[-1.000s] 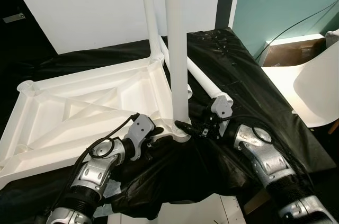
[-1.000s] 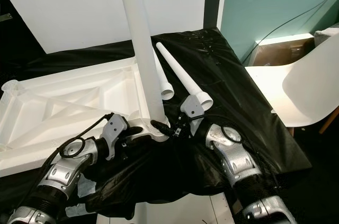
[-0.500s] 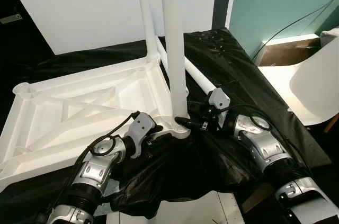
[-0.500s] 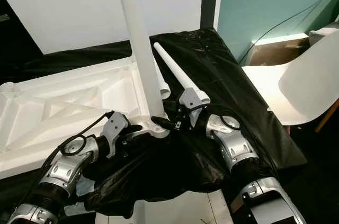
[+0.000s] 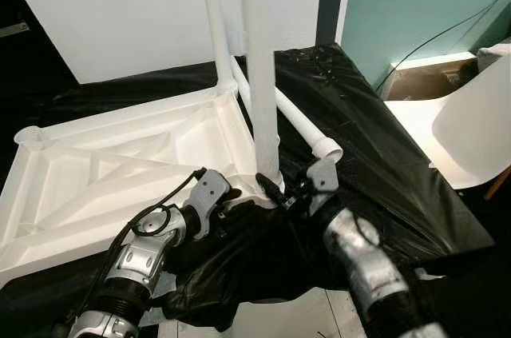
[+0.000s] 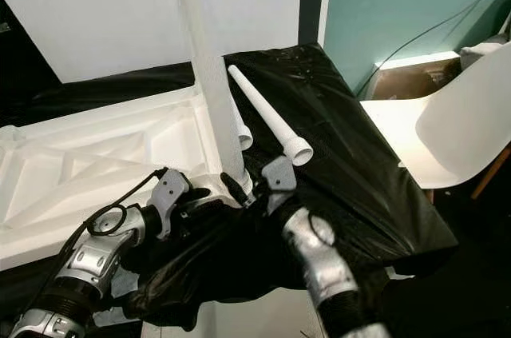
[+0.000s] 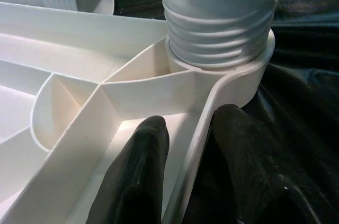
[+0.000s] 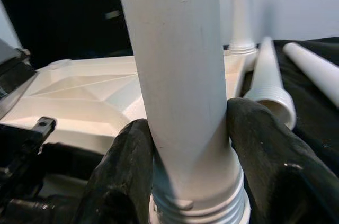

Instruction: Building children table

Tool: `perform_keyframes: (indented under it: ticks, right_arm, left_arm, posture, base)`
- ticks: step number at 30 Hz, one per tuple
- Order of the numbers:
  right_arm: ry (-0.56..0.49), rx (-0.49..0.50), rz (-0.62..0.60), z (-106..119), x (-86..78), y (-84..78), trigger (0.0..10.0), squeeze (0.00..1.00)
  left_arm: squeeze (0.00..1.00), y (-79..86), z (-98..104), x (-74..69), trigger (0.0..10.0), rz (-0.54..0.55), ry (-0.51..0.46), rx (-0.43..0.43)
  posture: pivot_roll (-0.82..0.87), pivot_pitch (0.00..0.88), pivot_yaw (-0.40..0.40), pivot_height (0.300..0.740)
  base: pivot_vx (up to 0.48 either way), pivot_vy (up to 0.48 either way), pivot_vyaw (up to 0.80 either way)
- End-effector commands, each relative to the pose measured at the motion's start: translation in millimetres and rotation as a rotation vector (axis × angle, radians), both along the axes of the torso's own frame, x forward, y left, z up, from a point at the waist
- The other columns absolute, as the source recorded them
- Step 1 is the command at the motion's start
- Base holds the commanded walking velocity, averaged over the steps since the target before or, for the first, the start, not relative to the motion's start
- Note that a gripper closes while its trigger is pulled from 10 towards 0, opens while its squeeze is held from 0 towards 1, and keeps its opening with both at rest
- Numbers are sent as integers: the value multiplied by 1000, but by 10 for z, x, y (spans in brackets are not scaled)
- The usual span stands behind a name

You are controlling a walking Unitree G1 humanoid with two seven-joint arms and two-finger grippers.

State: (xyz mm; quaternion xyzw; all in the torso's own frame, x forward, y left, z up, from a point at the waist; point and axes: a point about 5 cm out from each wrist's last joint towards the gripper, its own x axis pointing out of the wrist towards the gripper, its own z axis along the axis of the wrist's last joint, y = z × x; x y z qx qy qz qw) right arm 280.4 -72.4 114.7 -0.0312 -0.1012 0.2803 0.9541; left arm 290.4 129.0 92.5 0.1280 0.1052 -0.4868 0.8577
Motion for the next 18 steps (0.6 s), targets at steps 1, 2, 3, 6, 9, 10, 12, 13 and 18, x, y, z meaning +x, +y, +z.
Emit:
perform_keyframes:
  ticks: [1, 2, 3, 6, 9, 10, 12, 13, 18]
  right_arm:
    - [36, 12, -163, -46, 88, -193, 0, 0]
    - [36, 12, -163, -46, 88, -193, 0, 0]
    - [34, 17, -185, -36, 112, -207, 0, 0]
    - [33, 18, -190, -21, 129, -186, 0, 0]
    - [39, 5, -159, -22, 130, -142, 8314, 0]
    - [36, -1, -155, -16, 126, -129, 10000, 412]
    - [41, -1, -114, -13, 127, -107, 10000, 1000]
    - [41, -1, -114, -13, 127, -107, 10000, 1000]
    - [26, -43, 61, 62, 199, -145, 10000, 0]
  left_arm:
    - [0, 30, -174, -109, 10000, -19, 82, 36]
    - [0, 30, -174, -109, 10000, -19, 82, 36]
    - [0, 37, -175, -113, 10000, -18, 82, 36]
    - [0, 47, -178, -117, 10000, -16, 83, 38]
    - [0, 49, -180, -117, 10000, -14, 84, 38]
    - [0, 49, -181, -116, 10000, -13, 84, 38]
    - [0, 47, -181, -112, 10000, -12, 84, 37]
    - [0, 47, -181, -112, 10000, -12, 84, 37]
    - [0, 21, -181, -98, 10000, -16, 82, 34]
  posture:
    - [-15, 0, 72, 740]
    - [-15, 0, 72, 740]
    - [-12, 0, 71, 740]
    - [-12, 0, 72, 740]
    - [-14, 0, 72, 740]
    - [-15, 0, 72, 740]
    - [-22, 0, 73, 740]
    - [-22, 0, 73, 740]
    - [-34, 0, 72, 740]
  base:
    - [0, 0, 0]
    - [0, 0, 0]
    - [0, 0, 0]
    - [0, 0, 0]
    - [0, 0, 0]
    - [0, 0, 0]
    - [0, 0, 0]
    - [0, 0, 0]
    - [0, 0, 0]
